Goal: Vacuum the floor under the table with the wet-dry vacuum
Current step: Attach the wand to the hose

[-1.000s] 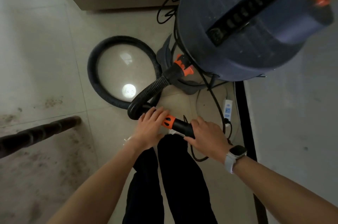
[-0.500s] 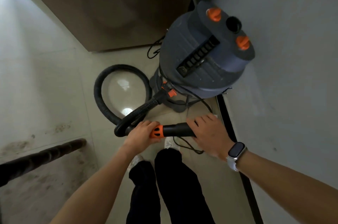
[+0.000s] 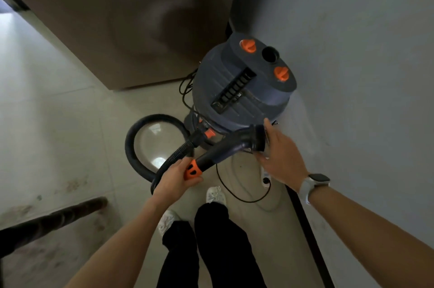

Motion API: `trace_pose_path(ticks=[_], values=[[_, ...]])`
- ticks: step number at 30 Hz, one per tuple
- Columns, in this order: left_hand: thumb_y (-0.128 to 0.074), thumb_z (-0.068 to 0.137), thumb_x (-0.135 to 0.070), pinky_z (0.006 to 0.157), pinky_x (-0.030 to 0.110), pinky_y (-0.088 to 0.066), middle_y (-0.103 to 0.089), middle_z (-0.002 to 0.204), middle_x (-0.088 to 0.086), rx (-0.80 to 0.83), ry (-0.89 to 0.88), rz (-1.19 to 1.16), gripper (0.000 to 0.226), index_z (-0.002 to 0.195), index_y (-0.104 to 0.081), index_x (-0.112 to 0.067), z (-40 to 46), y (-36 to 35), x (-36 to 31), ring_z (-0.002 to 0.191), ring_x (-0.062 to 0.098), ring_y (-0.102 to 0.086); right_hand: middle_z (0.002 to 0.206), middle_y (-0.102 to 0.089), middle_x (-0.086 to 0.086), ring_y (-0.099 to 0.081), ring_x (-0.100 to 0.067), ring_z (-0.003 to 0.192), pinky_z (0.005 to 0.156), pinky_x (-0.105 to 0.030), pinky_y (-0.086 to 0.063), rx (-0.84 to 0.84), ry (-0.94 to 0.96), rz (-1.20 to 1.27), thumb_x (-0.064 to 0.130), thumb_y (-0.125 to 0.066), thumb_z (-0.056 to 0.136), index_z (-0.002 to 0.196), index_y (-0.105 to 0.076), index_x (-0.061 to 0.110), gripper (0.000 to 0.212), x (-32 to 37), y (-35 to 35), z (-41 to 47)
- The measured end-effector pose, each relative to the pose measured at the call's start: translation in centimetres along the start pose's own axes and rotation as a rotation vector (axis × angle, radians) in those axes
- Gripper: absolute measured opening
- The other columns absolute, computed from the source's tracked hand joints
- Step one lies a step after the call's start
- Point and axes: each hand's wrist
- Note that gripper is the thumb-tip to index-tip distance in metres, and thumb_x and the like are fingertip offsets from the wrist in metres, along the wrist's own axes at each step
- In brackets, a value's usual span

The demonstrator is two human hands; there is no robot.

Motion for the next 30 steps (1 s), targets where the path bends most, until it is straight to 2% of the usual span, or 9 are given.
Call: trace_pose_path(ticks=[3,6,10,13,15,19,22,27,30], values=[[-0.075,0.078,-0.025,0.072,0.026,-0.042,-0.058,0.087,-0.002,-0.083,-0.013,-0.213,0.036,0.107,-0.054,-0.020,-1.4,2.2,-1.5,0.079,0.013,-0.056,0.149,-0.034,-0.005,-0.037,-0.021,0.133,0.102,-0.025,-0.032,0.180,-0.106,0.355,0.018,-0.064,0.088,0.151,-0.013,0.017,0.081,1.9,-0.5,-0.3],[-0.070,0.083,-0.015,0.065,0.016,-0.042,-0.056,0.077,-0.008,-0.212,-0.011,-0.443,0.024,0.093,-0.052,-0.028,-3.1,5.8,-4.2,0.067,-0.001,-0.054,0.153,-0.028,-0.006,-0.032,-0.020,0.138,0.112,-0.033,-0.029,0.317,-0.150,0.497,0.019,-0.063,0.089,0.150,-0.016,0.015,0.077,4.9,-1.8,-1.2],[-0.058,0.091,-0.019,0.071,0.027,-0.049,-0.054,0.078,0.008,-0.409,0.092,-0.708,0.009,0.084,-0.053,-0.018,-4.7,11.7,-7.0,0.073,0.019,-0.057,0.151,-0.031,-0.002,-0.029,-0.014,0.139,0.112,-0.027,-0.025,0.423,-0.141,0.628,0.018,-0.065,0.088,0.149,-0.022,0.018,0.074,9.3,-2.6,-1.8],[-0.053,0.094,-0.026,0.077,0.035,-0.056,-0.059,0.087,0.009,-0.439,0.090,-0.863,0.009,0.090,-0.054,-0.018,-7.4,16.9,-8.5,0.079,0.027,-0.066,0.143,-0.034,0.003,-0.029,-0.009,0.135,0.110,-0.020,-0.023,0.606,0.022,0.591,0.020,-0.068,0.086,0.147,-0.026,0.014,0.074,14.2,-2.1,-1.7],[-0.052,0.093,-0.030,0.075,0.033,-0.056,-0.060,0.088,0.008,-0.473,0.061,-0.877,0.012,0.091,-0.054,-0.018,-9.0,19.5,-9.2,0.076,0.024,-0.068,0.128,-0.048,0.001,-0.045,-0.014,0.124,0.108,-0.032,-0.035,0.645,0.096,0.538,0.026,-0.072,0.082,0.136,-0.038,0.015,0.064,17.3,-1.8,-1.6],[-0.047,0.095,-0.036,0.065,0.022,-0.055,-0.063,0.093,0.005,-0.539,0.013,-0.910,0.021,0.098,-0.057,-0.019,-11.5,23.4,-9.4,0.080,0.016,-0.069,0.115,-0.058,0.000,-0.056,-0.018,0.107,0.092,-0.035,-0.048,0.596,0.196,0.421,0.040,-0.070,0.080,0.124,-0.041,0.017,0.057,21.7,0.6,-1.6],[-0.039,0.098,-0.037,0.074,0.024,-0.055,-0.064,0.107,-0.001,-0.481,-0.038,-0.982,0.035,0.124,-0.052,-0.019,-12.7,24.6,-8.8,0.097,0.014,-0.066,0.099,-0.060,0.003,-0.061,-0.016,0.093,0.079,-0.029,-0.052,0.500,0.212,0.497,0.042,-0.067,0.083,0.116,-0.042,0.021,0.046,24.0,4.6,-0.8],[-0.028,0.097,-0.048,0.100,0.033,-0.040,-0.049,0.133,-0.004,-0.171,0.078,-0.783,0.049,0.141,-0.032,-0.028,-14.6,20.0,-7.2,0.121,0.014,-0.050,0.093,-0.059,0.004,-0.061,-0.014,0.089,0.074,-0.024,-0.049,0.179,0.066,0.848,0.037,-0.061,0.089,0.108,-0.048,0.016,0.031,27.3,12.1,1.0],[-0.034,0.099,-0.037,0.100,0.019,-0.034,-0.046,0.133,-0.008,0.032,-0.005,-0.709,0.045,0.142,-0.030,-0.025,-15.6,16.8,-8.7,0.125,0.009,-0.043,0.095,-0.061,0.001,-0.060,-0.008,0.086,0.067,-0.017,-0.047,0.034,0.047,0.920,0.036,-0.058,0.091,0.110,-0.049,0.012,0.032,27.8,14.8,0.9]])
Point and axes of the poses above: each hand's wrist, its own z-axis towards the middle knuckle, its own y-axis out of the back of the hand, x = y × z
